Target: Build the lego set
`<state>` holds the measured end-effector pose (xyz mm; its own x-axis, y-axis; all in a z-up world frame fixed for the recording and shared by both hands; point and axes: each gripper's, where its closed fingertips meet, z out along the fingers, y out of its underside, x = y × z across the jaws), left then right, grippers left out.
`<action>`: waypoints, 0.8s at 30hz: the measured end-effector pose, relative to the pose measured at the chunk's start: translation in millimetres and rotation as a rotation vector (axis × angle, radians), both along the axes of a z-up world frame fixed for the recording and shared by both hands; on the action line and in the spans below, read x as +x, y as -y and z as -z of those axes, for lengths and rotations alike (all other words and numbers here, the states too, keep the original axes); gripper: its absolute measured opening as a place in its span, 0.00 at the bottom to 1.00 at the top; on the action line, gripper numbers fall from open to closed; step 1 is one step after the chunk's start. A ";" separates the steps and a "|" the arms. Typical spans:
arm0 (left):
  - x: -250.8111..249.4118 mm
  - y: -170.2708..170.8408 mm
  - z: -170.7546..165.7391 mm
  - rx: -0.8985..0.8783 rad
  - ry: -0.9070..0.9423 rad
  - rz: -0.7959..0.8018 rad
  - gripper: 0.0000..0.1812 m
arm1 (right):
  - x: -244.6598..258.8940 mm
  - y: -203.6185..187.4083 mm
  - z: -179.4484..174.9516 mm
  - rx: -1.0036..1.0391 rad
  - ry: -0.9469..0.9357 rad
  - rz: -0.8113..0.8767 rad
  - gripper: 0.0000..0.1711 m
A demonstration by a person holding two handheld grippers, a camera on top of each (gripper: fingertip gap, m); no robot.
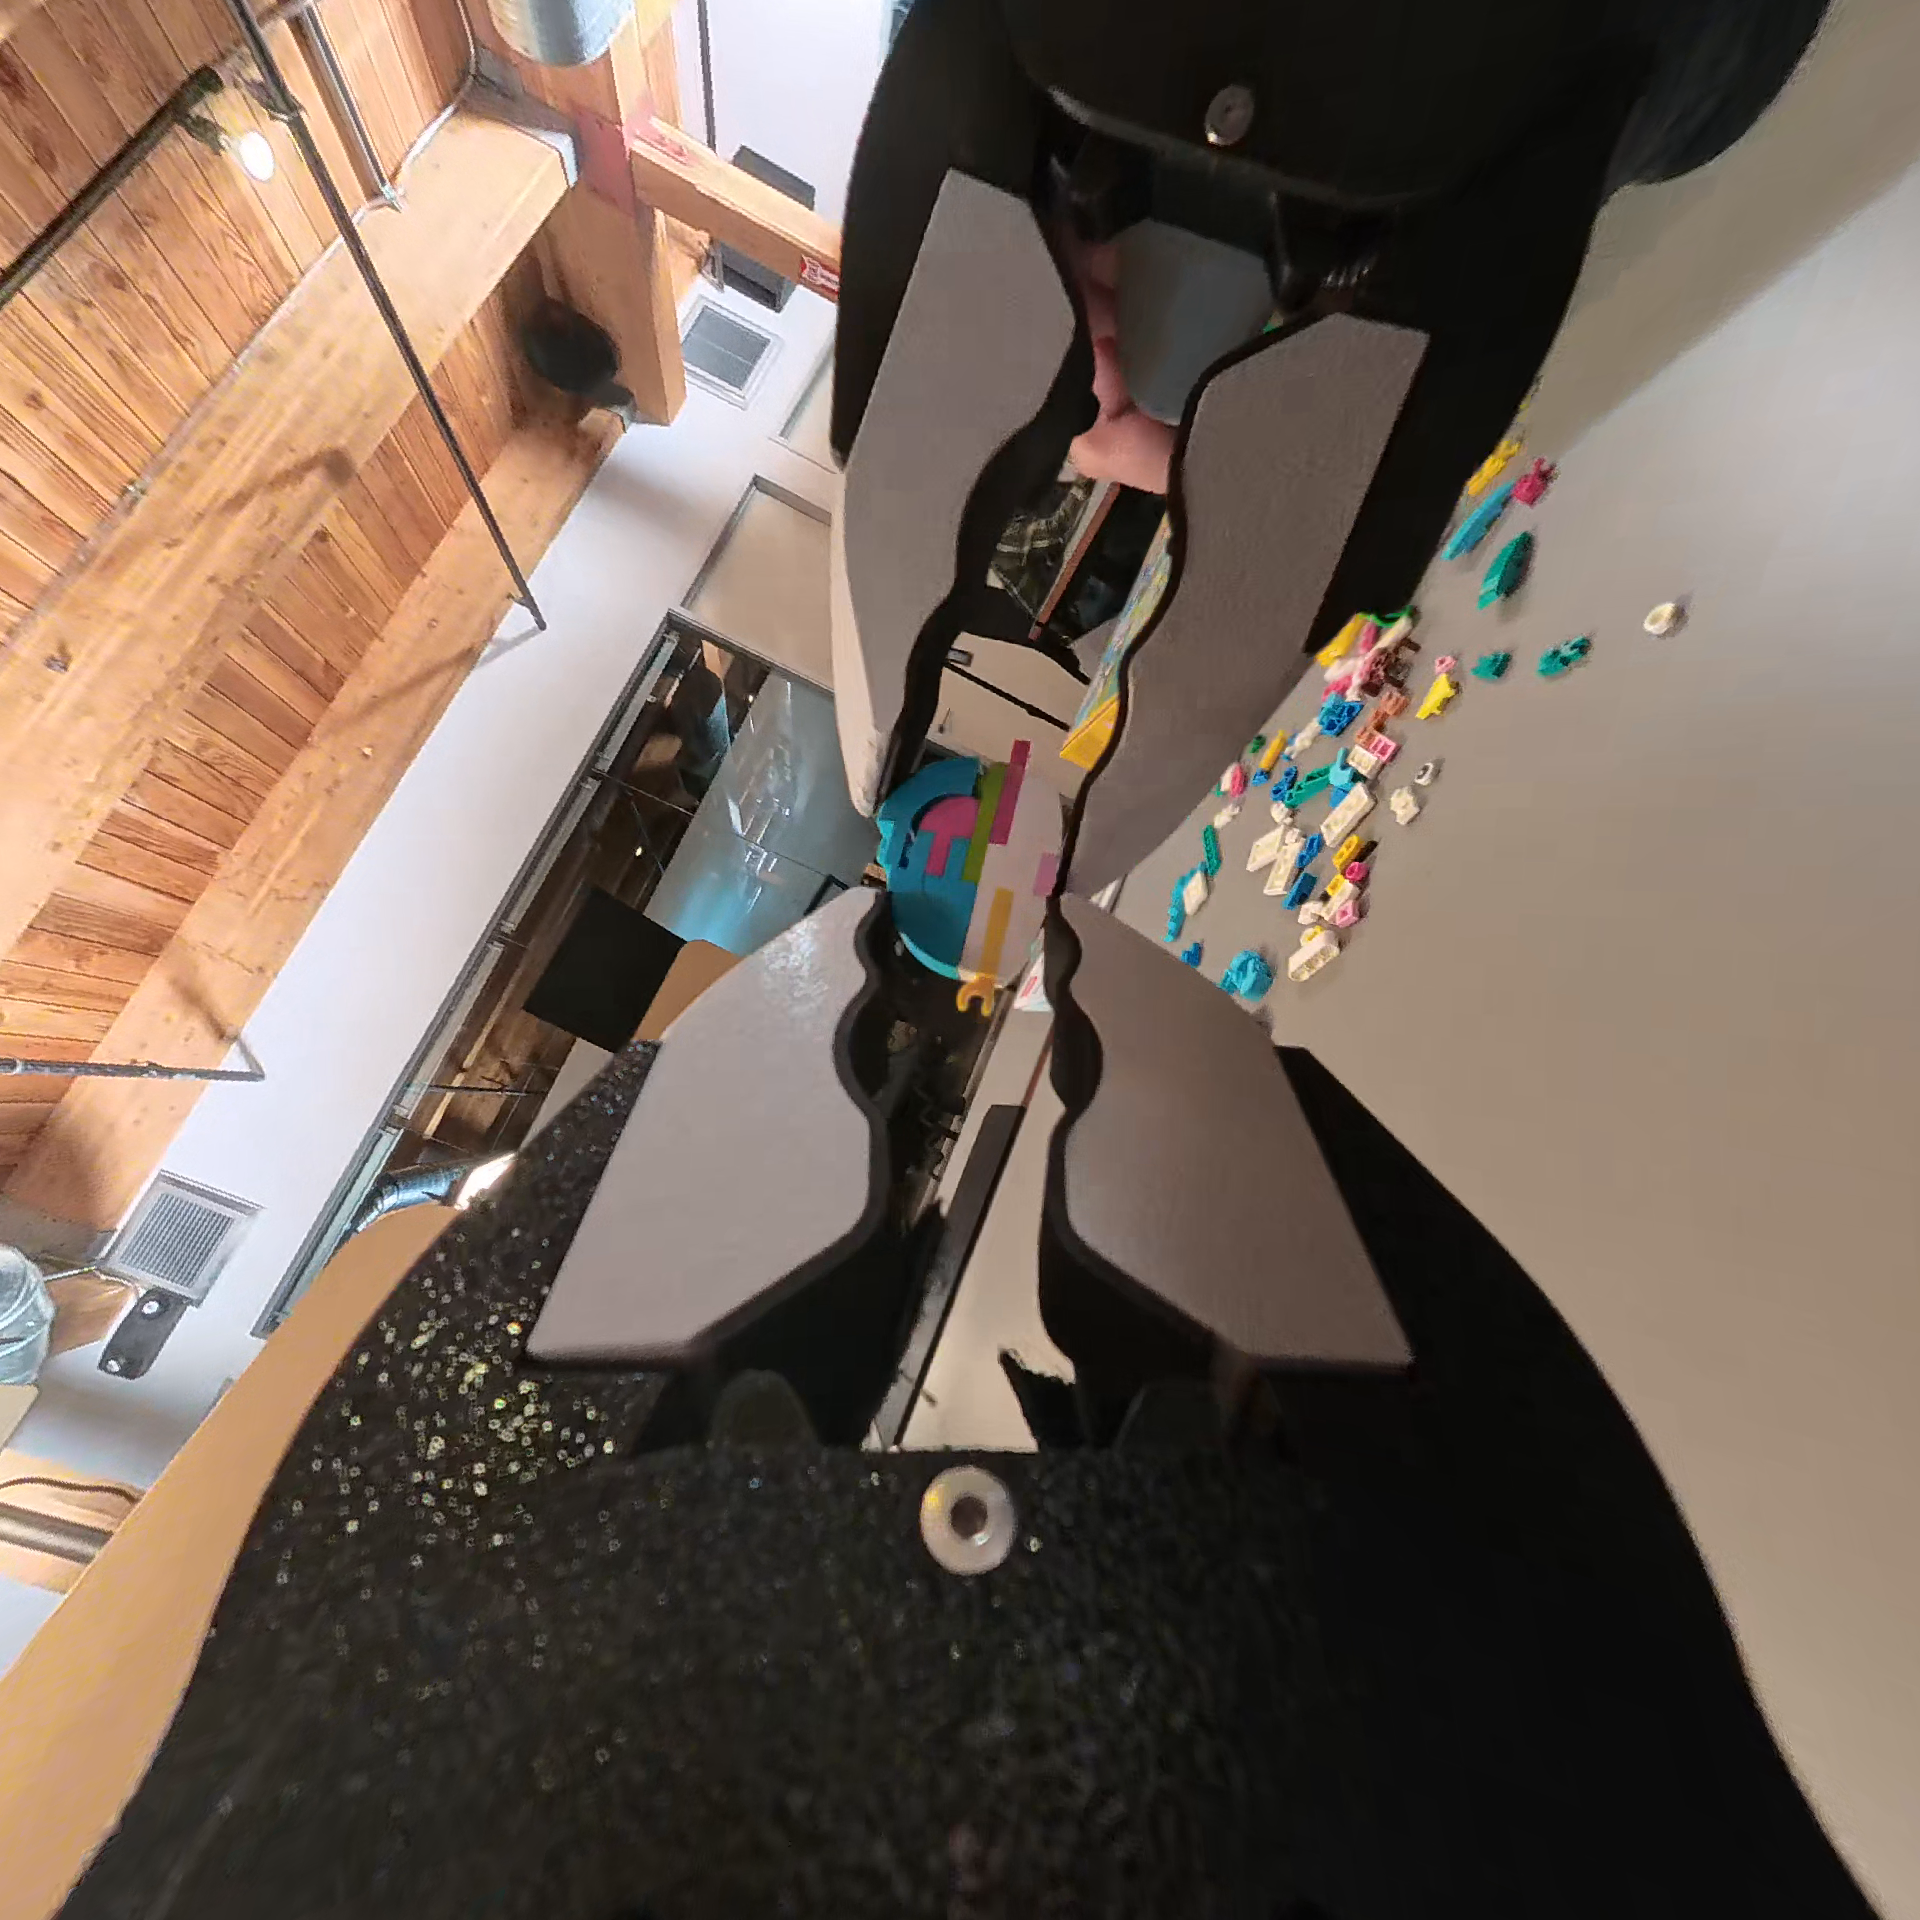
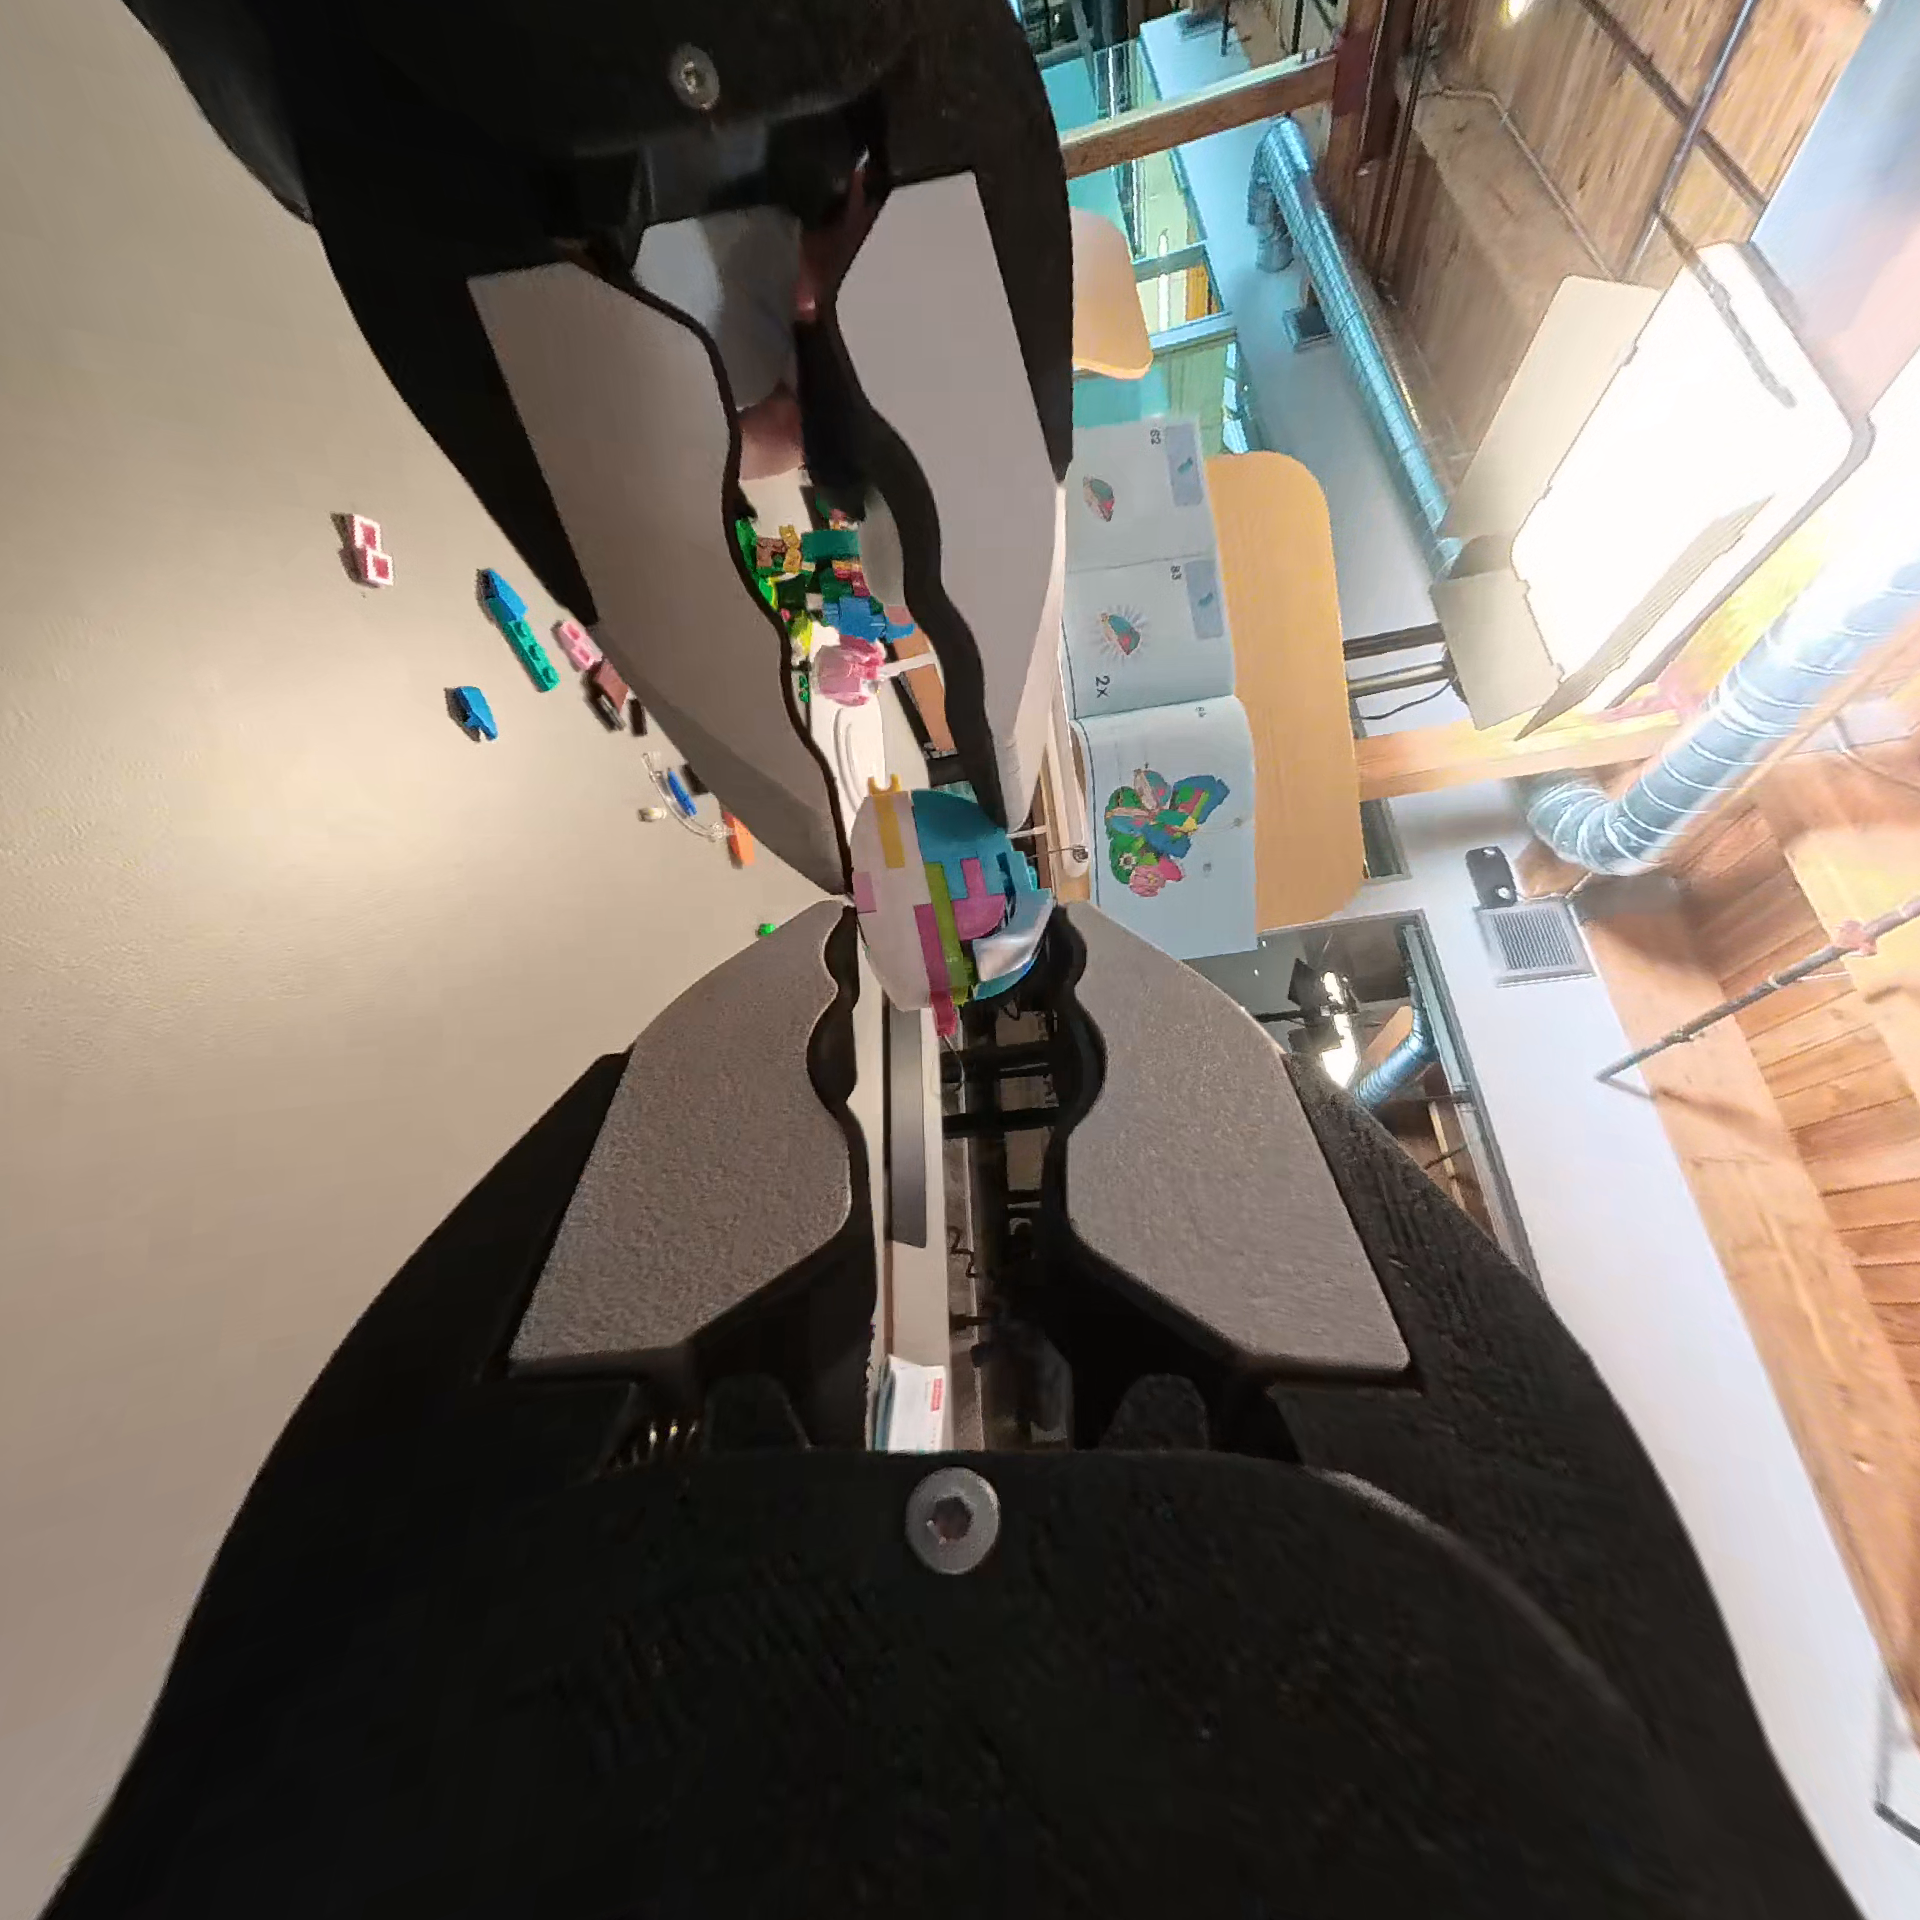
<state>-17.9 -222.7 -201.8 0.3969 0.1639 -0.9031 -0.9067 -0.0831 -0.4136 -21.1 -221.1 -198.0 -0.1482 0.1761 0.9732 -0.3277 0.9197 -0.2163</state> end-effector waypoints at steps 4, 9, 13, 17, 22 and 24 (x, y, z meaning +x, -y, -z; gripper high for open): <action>3.4 2.5 -6.0 0.021 -0.025 0.008 0.15 | 2.8 2.8 -6.0 0.010 -0.014 -0.010 0.20; 6.6 4.7 -12.5 0.041 -0.055 0.012 0.15 | 5.3 5.7 -12.5 0.028 -0.035 -0.020 0.20; 8.4 6.2 -17.5 0.055 -0.066 0.017 0.15 | 7.1 8.0 -16.5 0.038 -0.043 -0.032 0.21; 9.6 7.6 -21.3 0.066 -0.069 0.022 0.15 | 8.9 10.5 -18.3 0.039 -0.039 -0.044 0.23; 9.8 8.0 -23.1 0.066 -0.068 0.024 0.15 | 7.7 10.4 -19.1 0.034 -0.024 -0.033 0.31; 11.1 8.2 -23.5 0.066 -0.069 0.029 0.15 | 4.3 9.0 -17.4 0.049 -0.017 -0.012 0.34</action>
<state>-6.8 -230.9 -178.3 0.3399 0.2137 -0.9159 -0.9346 -0.0313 -0.3542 -16.8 -230.1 -180.7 -0.1338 0.1261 0.9829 -0.3419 0.9251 -0.1652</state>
